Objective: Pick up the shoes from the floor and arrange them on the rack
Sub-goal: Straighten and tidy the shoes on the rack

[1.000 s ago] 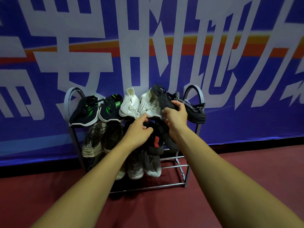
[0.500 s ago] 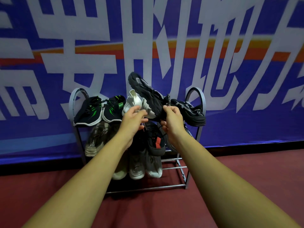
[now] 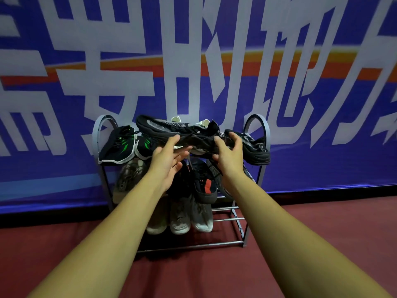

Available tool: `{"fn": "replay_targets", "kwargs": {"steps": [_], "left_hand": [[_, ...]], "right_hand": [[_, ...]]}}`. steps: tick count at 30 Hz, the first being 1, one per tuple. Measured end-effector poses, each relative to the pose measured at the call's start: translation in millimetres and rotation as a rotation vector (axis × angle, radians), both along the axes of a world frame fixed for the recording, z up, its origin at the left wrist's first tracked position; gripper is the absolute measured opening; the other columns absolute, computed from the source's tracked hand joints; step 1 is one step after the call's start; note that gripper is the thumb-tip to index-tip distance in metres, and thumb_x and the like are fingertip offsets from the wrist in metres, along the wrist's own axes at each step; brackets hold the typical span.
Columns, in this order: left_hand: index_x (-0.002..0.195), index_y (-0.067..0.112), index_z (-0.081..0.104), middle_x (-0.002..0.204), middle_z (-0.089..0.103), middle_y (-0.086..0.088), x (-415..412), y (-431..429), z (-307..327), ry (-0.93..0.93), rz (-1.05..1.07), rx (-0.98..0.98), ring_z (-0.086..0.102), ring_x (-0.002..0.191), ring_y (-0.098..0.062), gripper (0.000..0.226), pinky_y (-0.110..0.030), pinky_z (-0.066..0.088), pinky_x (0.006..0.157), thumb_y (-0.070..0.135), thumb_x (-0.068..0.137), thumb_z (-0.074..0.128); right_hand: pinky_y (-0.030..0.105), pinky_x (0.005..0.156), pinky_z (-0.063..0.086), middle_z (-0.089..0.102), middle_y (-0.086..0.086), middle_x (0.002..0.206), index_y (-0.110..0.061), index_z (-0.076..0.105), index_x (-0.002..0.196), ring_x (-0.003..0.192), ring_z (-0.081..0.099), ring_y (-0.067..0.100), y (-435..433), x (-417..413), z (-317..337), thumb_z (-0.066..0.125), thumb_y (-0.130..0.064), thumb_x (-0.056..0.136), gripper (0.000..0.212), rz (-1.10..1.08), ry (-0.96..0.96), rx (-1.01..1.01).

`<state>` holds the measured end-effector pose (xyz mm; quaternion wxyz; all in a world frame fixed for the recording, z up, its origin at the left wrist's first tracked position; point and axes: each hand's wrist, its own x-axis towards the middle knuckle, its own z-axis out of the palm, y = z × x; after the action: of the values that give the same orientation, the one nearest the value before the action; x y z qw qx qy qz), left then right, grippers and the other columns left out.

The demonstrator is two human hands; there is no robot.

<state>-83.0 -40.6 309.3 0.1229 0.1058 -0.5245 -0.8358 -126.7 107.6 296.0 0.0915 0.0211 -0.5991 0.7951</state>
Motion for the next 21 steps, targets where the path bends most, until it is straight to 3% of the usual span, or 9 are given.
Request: {"fn": "replay_targets", "kwargs": {"steps": [3,5,7,10,15,19,21], "left_hand": [[0.125,0.014,0.047,0.1,0.075,-0.01,0.3,2.7,-1.2,-0.015,0.014,0.028,0.066,0.071,-0.01,0.047,-0.021,0.038,0.052,0.031,0.087,0.069],[0.122,0.012,0.051,0.098,0.074,-0.008,0.9,6.6,-2.4,-0.018,0.008,0.014,0.066,0.071,-0.01,0.042,-0.021,0.038,0.052,0.028,0.087,0.067],[0.113,0.013,0.058,0.096,0.075,-0.008,1.7,10.2,-3.6,-0.015,-0.027,-0.001,0.066,0.071,-0.01,0.029,-0.021,0.038,0.053,0.025,0.088,0.065],[0.094,0.017,0.067,0.1,0.077,-0.009,4.6,10.8,-4.1,-0.017,-0.116,-0.055,0.065,0.077,-0.011,0.01,-0.023,0.038,0.057,0.024,0.089,0.064],[0.088,0.021,0.074,0.096,0.077,-0.001,10.5,2.8,-15.1,-0.068,-0.161,-0.291,0.064,0.079,-0.011,0.016,-0.025,0.039,0.064,0.036,0.083,0.073],[0.078,0.023,0.069,0.074,0.071,0.002,11.6,-6.0,-9.8,-0.058,-0.083,-0.193,0.058,0.063,-0.012,0.025,-0.024,0.03,0.052,0.047,0.084,0.066],[0.08,0.024,0.067,0.072,0.07,0.004,11.9,-7.0,-5.0,-0.053,-0.043,-0.163,0.058,0.063,-0.013,0.028,-0.026,0.031,0.053,0.051,0.086,0.058]], "right_hand": [[0.029,0.065,0.049,0.063,0.007,0.115,-0.019,0.03,0.141,0.073,0.066,0.017,-3.1,-6.3,-6.3,0.072,-0.046,0.082,0.077,-0.053,-0.145,-0.015],[0.027,0.054,0.045,0.07,0.01,0.105,-0.005,0.048,0.133,0.06,0.061,0.012,-4.1,-10.9,-10.2,0.072,-0.058,0.073,0.084,-0.076,-0.225,0.017],[0.024,0.047,0.041,0.074,0.012,0.098,-0.005,0.061,0.121,0.057,0.058,0.011,-3.3,-15.0,-12.1,0.071,-0.061,0.071,0.076,-0.057,-0.239,0.001],[0.02,0.04,0.04,0.075,0.013,0.094,-0.006,0.053,0.125,0.056,0.059,0.013,-2.5,-17.0,-9.8,0.073,-0.056,0.075,0.074,-0.03,-0.267,-0.052],[0.018,0.035,0.036,0.075,0.017,0.09,-0.004,0.046,0.128,0.04,0.052,0.01,3.5,-18.6,-5.5,0.069,-0.037,0.082,0.062,-0.036,-0.339,-0.098],[0.018,0.035,0.036,0.072,0.019,0.1,-0.007,0.047,0.122,0.047,0.057,0.014,6.4,-19.3,-3.3,0.068,-0.033,0.082,0.052,-0.066,-0.288,-0.118],[0.02,0.038,0.04,0.073,0.017,0.1,-0.011,0.049,0.118,0.053,0.062,0.016,5.0,-21.0,-4.2,0.067,-0.037,0.08,0.049,-0.079,-0.281,-0.126]]}}
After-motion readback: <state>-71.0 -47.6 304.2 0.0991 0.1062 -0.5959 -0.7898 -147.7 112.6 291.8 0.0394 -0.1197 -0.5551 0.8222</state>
